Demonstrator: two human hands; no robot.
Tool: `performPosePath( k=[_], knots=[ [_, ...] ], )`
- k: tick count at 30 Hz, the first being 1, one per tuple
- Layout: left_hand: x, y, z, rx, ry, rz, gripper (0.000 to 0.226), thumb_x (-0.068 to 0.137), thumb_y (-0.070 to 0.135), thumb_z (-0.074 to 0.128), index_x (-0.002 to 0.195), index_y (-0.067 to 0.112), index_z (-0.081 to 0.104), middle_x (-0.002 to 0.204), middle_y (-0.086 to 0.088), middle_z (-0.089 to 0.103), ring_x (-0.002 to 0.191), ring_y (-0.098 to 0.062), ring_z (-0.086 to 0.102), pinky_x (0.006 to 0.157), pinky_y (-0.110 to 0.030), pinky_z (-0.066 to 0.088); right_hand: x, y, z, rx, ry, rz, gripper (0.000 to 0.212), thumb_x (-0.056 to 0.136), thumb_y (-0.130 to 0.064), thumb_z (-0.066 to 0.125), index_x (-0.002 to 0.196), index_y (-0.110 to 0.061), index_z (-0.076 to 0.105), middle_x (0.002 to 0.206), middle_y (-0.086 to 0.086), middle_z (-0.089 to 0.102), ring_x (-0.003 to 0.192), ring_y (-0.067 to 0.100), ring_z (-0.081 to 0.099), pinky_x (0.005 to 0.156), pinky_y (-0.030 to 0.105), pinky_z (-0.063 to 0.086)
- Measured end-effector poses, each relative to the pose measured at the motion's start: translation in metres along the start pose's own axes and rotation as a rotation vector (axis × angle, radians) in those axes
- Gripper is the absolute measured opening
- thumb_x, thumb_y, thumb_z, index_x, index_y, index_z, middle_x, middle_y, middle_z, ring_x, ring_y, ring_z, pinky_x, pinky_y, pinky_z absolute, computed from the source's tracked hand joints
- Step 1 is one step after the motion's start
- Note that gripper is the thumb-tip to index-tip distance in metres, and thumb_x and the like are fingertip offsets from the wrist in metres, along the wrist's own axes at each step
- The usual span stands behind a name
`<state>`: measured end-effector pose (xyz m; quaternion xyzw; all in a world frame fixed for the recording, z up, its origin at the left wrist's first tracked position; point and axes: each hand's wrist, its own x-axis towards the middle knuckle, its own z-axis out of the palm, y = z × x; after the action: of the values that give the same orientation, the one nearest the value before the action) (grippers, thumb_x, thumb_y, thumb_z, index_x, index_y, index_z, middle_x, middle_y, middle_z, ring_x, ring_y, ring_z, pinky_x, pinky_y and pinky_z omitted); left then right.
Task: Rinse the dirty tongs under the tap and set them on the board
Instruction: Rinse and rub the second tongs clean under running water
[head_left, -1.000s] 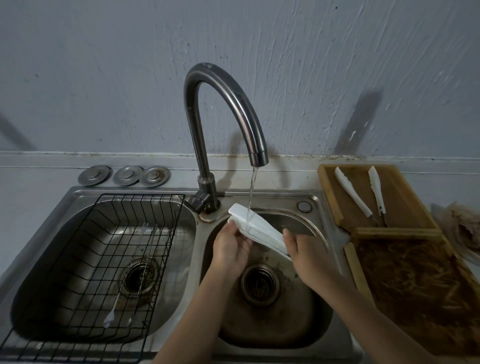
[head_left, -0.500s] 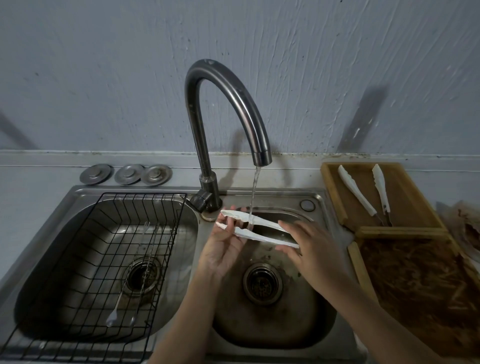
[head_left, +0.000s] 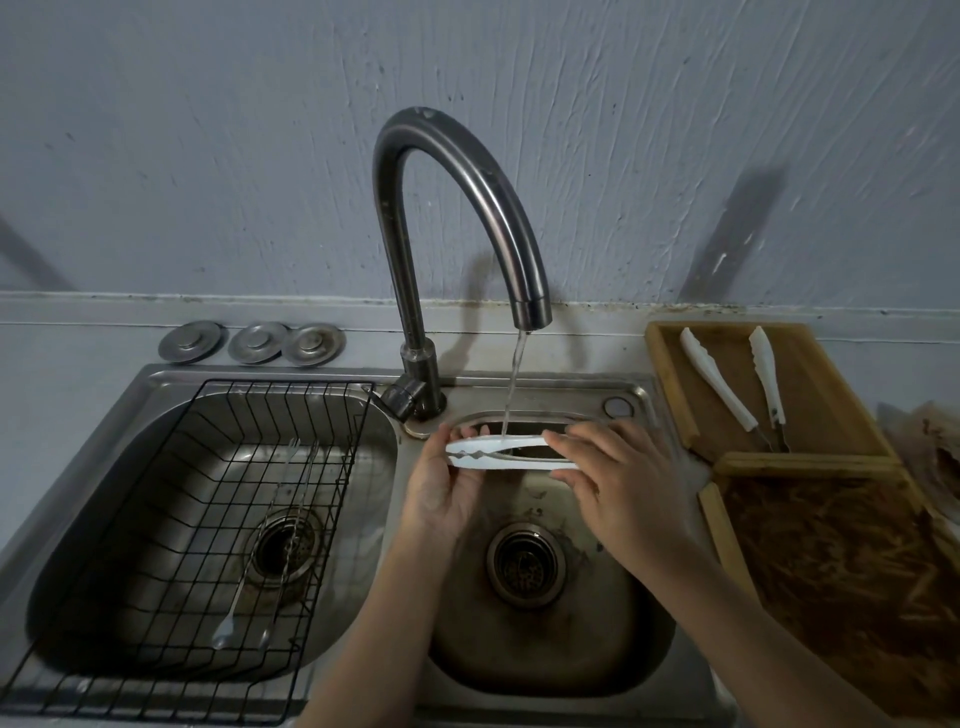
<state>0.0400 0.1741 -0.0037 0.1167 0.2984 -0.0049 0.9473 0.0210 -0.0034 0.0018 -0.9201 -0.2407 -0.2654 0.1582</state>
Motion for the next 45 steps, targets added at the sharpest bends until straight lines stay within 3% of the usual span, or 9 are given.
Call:
performPosePath(
  k=[3,7,14,20,27,32,36,40,45],
  knots=[
    [0.0,-0.004,0.007,-0.011,0.058,0.026,0.029,0.1,0.01,0.038,0.072,0.006,0.047,0.056,-0.002,0.048,0.047,-0.008,0.052,0.051,-0.023,0.058,0.007,-0.012,-0.001,0.006,-0.128,0.303,0.059,0.081,-0.058,0.046,0.128,-0.023,0.049,0.123,0.004,0.057,0.117,0.025,0.043,0.094,0.052,0.044],
    [-0.003,-0.015,0.011,-0.004,0.131,0.043,0.03,0.098,0.003,0.036,0.07,0.01,0.043,0.062,-0.002,0.041,0.053,-0.009,0.043,0.051,-0.022,0.056,0.016,-0.027,0.008,-0.147,-0.225,0.5,0.084,0.067,-0.081,0.037,0.118,-0.015,0.052,0.116,0.017,0.053,0.108,0.038,0.045,0.083,0.053,0.043],
    [0.001,-0.005,0.008,-0.124,0.273,0.009,0.027,0.098,0.005,0.037,0.071,0.004,0.041,0.069,-0.003,0.042,0.058,-0.007,0.043,0.059,-0.018,0.057,0.024,-0.025,0.013,-0.128,-0.117,0.314,0.008,0.083,-0.023,0.059,0.087,-0.02,0.066,0.089,0.004,0.063,0.09,0.033,0.055,0.08,0.053,0.042],
    [0.003,-0.004,0.001,-0.115,0.322,0.02,0.019,0.101,0.009,0.034,0.085,0.003,0.043,0.076,-0.007,0.042,0.064,-0.009,0.045,0.062,-0.025,0.057,0.034,-0.04,0.014,-0.154,-0.504,0.372,0.061,0.079,-0.066,0.033,0.114,-0.021,0.056,0.117,0.006,0.053,0.116,0.033,0.039,0.094,0.059,0.033],
    [0.01,0.012,-0.021,0.037,0.472,-0.009,0.019,0.096,0.018,0.041,0.094,0.004,0.053,0.097,-0.008,0.055,0.101,-0.021,0.054,0.101,-0.051,0.041,0.039,-0.053,0.023,-0.306,-0.774,-0.104,0.034,0.095,-0.024,0.045,0.122,-0.004,0.047,0.107,0.013,0.063,0.093,0.03,0.06,0.062,0.034,0.038],
    [0.018,0.017,-0.023,0.159,0.408,0.084,0.02,0.097,0.02,0.043,0.105,0.004,0.053,0.086,-0.012,0.056,0.081,-0.022,0.057,0.072,-0.044,0.051,0.039,-0.047,0.026,-0.13,-0.713,-0.185,0.025,0.092,-0.025,0.045,0.109,-0.007,0.05,0.099,0.012,0.063,0.087,0.029,0.057,0.087,0.042,0.036],
    [0.015,0.019,-0.01,0.194,0.217,0.014,0.052,0.097,0.047,0.032,0.12,0.002,0.048,0.108,-0.025,0.057,0.102,-0.037,0.055,0.083,-0.053,0.045,0.037,-0.044,0.023,0.013,-0.696,-0.061,0.032,0.095,-0.031,0.042,0.12,-0.013,0.041,0.11,0.013,0.059,0.088,0.033,0.059,0.065,0.038,0.041],
    [0.008,0.028,-0.005,0.721,0.278,0.122,0.046,0.097,0.039,0.038,0.12,0.0,0.047,0.105,-0.02,0.06,0.09,-0.031,0.058,0.069,-0.038,0.047,0.024,-0.038,0.022,0.218,-0.723,0.203,0.032,0.098,-0.038,0.03,0.108,-0.013,0.047,0.087,0.006,0.063,0.064,0.02,0.059,0.05,0.03,0.039],
    [0.021,0.053,-0.017,1.426,0.424,0.758,0.063,0.093,0.022,0.054,0.14,-0.008,0.027,0.144,-0.025,0.036,0.134,-0.036,0.035,0.113,-0.043,0.028,0.016,-0.033,0.016,0.543,-0.685,0.451,0.036,0.097,-0.041,0.032,0.077,-0.017,0.049,0.067,0.001,0.055,0.058,0.019,0.054,0.059,0.038,0.045]
  ],
)
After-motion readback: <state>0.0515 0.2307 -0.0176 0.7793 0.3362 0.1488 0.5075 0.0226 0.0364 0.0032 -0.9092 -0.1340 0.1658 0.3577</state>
